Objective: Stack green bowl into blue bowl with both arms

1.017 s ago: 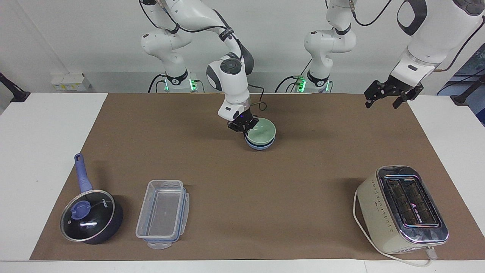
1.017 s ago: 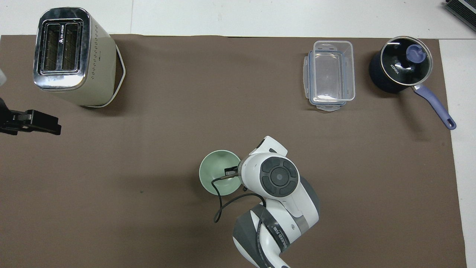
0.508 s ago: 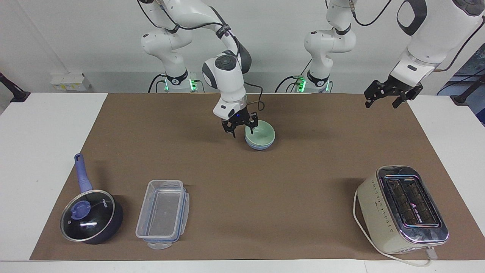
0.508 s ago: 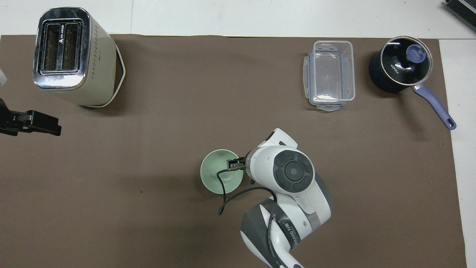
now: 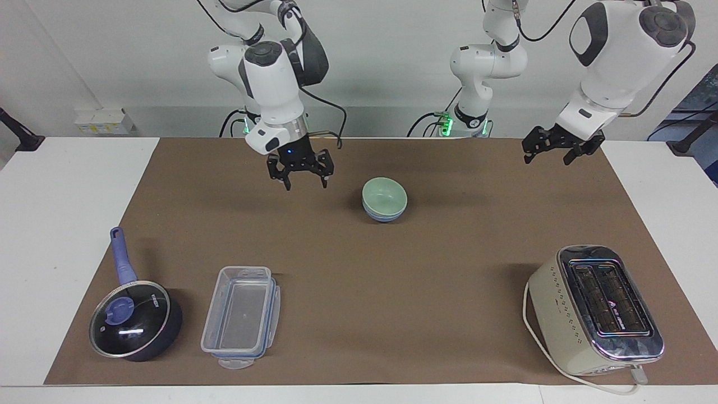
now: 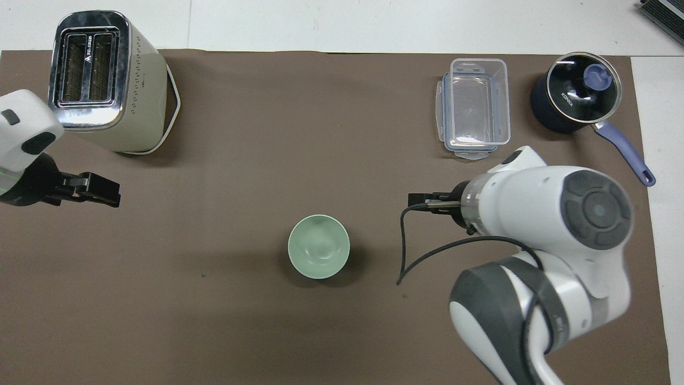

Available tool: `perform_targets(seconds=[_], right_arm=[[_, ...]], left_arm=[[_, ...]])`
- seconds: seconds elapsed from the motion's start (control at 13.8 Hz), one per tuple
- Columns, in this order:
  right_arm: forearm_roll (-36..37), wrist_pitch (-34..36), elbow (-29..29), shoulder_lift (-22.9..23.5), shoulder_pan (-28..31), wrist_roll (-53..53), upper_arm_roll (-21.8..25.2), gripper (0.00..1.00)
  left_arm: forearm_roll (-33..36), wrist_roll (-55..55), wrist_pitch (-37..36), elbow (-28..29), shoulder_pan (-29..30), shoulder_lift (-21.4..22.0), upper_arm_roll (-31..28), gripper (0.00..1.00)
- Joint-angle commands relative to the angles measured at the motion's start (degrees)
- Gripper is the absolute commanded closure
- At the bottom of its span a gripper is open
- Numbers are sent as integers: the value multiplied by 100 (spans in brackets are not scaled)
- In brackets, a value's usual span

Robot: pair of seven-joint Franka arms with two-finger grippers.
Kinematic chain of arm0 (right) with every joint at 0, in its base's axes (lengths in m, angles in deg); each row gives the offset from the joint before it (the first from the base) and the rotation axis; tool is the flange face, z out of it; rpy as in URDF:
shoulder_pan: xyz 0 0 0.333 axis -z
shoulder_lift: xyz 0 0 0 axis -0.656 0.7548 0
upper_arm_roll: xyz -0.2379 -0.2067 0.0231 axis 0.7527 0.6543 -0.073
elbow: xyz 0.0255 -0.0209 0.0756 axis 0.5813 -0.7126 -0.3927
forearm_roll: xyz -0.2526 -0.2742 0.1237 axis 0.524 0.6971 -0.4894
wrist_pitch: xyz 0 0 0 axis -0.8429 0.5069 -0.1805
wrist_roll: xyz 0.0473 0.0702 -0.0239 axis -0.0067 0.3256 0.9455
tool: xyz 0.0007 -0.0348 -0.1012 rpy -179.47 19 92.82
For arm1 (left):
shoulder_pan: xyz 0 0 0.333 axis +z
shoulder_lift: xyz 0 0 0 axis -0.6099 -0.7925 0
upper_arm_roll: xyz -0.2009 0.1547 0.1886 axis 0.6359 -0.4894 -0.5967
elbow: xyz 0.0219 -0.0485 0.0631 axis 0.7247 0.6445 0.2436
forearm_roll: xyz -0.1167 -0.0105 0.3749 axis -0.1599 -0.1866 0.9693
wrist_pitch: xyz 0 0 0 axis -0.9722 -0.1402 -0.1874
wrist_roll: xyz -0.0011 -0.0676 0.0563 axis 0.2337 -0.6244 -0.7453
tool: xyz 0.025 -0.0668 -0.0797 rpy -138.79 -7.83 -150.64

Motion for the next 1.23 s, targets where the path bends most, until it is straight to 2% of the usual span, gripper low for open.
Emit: perform_targets(seconds=[0.0, 0.15, 0.36, 0.51, 0.65, 0.94, 1.16], right_arm=[[82, 385, 271, -152, 705, 480, -35, 0], [100, 867, 762, -47, 1206, 798, -61, 0], [161, 1263, 1202, 6, 1577, 912, -53, 0], [248, 1703, 1702, 128, 1596, 913, -44, 0], [608, 2107, 2195, 208, 1587, 922, -79, 0], [654, 3144, 3223, 699, 1630, 939, -44, 0], [566, 3208, 3305, 753, 1753, 948, -44, 0]], left_arm=[[46, -78, 172, 193, -92, 210, -55, 0], [55, -8, -3, -332, -31, -53, -64, 0], [81, 396, -382, -791, 196, -204, -134, 0], [37, 668, -373, -801, 452, -151, -134, 0], [37, 617, -330, -757, 470, -125, -126, 0], [37, 608, -356, -722, 461, -81, -117, 0], [37, 608, -347, -731, 452, -89, -117, 0]])
